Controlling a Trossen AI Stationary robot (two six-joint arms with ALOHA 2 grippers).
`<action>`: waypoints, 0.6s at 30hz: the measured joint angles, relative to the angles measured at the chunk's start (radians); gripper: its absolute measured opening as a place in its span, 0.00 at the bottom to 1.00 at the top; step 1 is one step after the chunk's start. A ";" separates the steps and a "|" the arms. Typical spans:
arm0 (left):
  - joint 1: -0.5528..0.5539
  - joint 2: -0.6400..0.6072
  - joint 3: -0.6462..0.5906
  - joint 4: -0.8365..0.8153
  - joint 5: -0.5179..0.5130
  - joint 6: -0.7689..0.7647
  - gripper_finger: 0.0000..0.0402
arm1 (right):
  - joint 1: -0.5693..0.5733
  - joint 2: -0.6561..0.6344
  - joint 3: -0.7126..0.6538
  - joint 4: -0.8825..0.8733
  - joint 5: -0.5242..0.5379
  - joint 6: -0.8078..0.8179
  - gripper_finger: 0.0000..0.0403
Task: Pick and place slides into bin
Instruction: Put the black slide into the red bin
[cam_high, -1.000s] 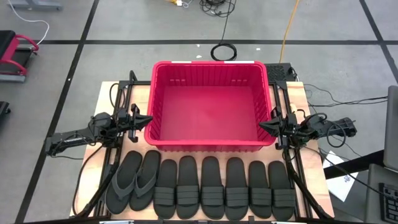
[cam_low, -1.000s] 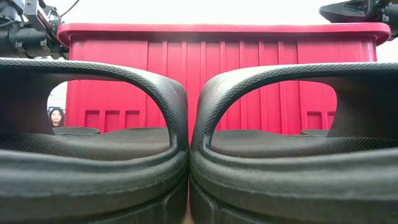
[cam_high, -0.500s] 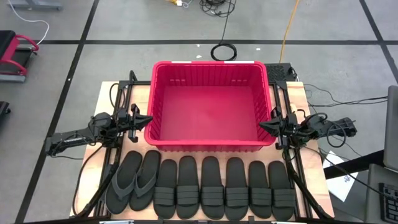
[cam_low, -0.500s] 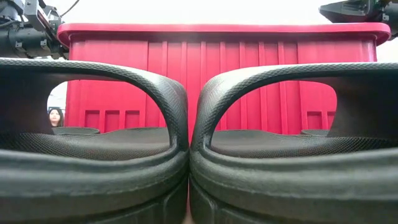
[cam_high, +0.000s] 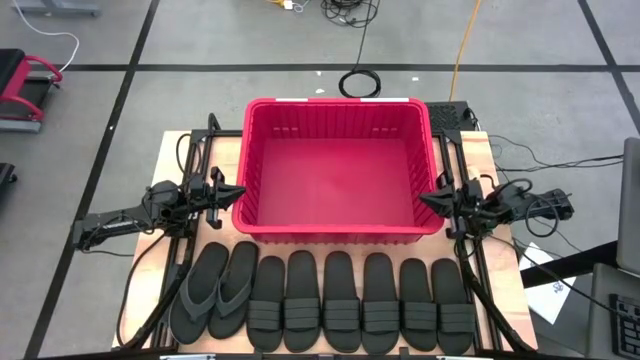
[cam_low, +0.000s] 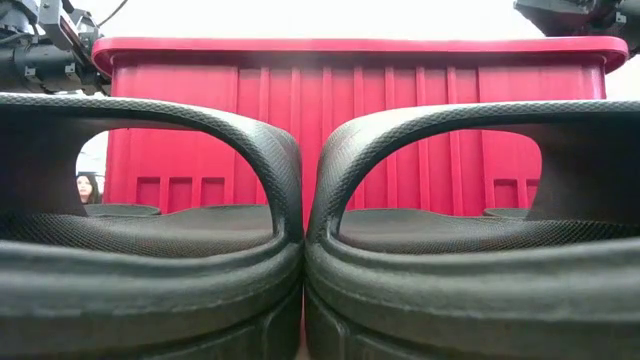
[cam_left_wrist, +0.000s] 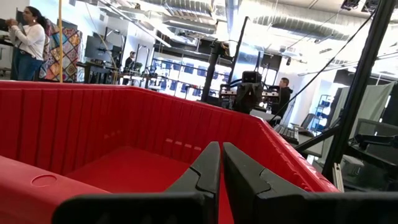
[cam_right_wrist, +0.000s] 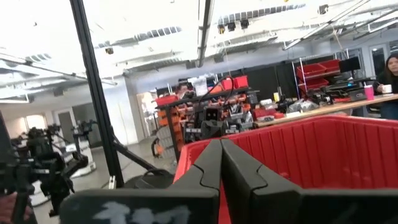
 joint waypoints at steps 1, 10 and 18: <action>0.000 0.000 0.000 0.000 0.000 0.000 0.06 | 0.000 0.000 0.000 0.015 0.000 0.000 0.00; 0.000 0.000 0.000 0.002 0.000 0.005 0.06 | 0.000 0.000 0.000 0.098 -0.001 0.088 0.00; 0.000 0.000 0.000 0.003 0.000 0.006 0.06 | 0.001 0.024 0.040 0.295 0.026 0.002 0.01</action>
